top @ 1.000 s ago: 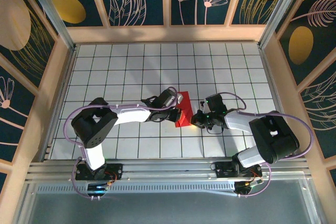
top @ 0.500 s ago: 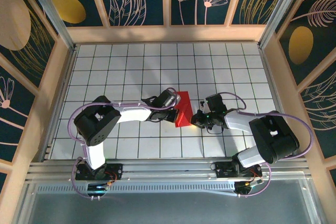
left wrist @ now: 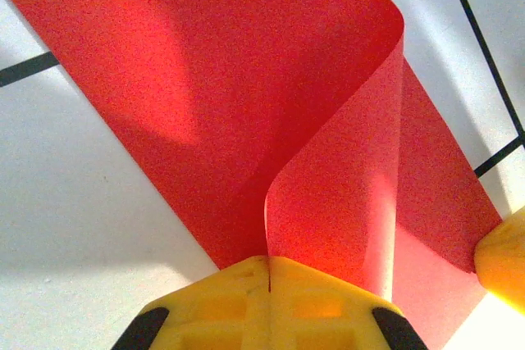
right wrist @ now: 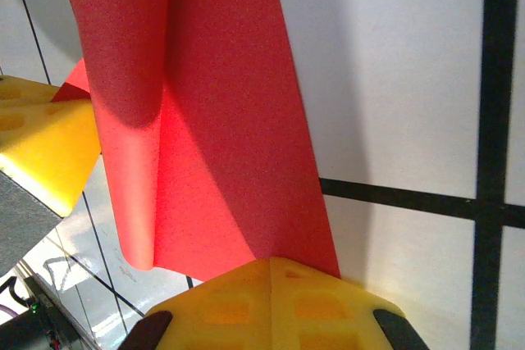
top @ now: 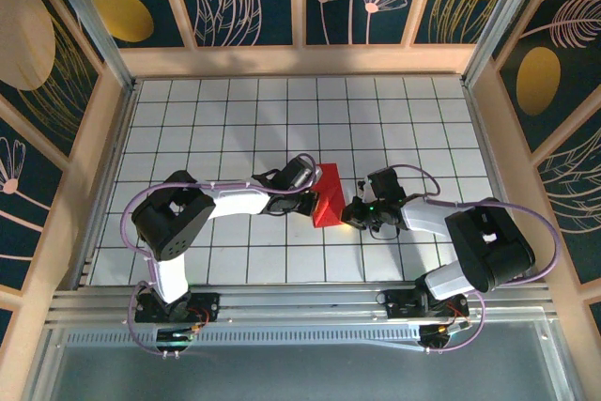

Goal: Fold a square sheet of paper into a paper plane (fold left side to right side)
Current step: Fold the triangle a second time at the center of the table.

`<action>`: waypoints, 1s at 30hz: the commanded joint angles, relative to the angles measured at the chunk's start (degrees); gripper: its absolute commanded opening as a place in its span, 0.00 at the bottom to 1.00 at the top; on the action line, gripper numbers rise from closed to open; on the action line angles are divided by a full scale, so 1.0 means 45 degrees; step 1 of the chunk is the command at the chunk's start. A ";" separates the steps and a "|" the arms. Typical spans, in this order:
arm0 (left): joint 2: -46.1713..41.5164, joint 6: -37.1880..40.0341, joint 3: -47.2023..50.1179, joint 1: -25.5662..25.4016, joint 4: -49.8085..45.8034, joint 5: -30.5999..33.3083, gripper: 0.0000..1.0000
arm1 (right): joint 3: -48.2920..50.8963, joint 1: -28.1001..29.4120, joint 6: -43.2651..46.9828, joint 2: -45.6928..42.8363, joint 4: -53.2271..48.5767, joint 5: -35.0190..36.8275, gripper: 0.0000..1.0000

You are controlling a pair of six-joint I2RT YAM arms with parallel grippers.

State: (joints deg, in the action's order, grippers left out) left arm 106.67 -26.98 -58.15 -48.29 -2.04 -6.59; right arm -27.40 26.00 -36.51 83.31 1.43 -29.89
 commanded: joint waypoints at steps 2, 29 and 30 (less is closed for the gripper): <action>0.0200 0.0331 -0.0415 0.0113 -0.0266 0.0094 0.00 | -0.0104 0.0096 0.0170 0.0321 -0.0733 0.0548 0.00; 0.0489 0.0361 -0.0554 0.0107 -0.0425 0.0385 0.00 | -0.0162 0.0083 0.0199 0.0337 -0.0763 0.0529 0.00; 0.0509 0.0367 -0.0553 0.0107 -0.0443 0.0408 0.00 | -0.0162 0.0085 0.0203 0.0350 -0.0754 0.0529 0.00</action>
State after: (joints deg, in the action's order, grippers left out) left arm 107.77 -26.28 -59.59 -48.27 -2.81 -5.74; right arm -27.77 26.00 -36.34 83.53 1.04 -29.95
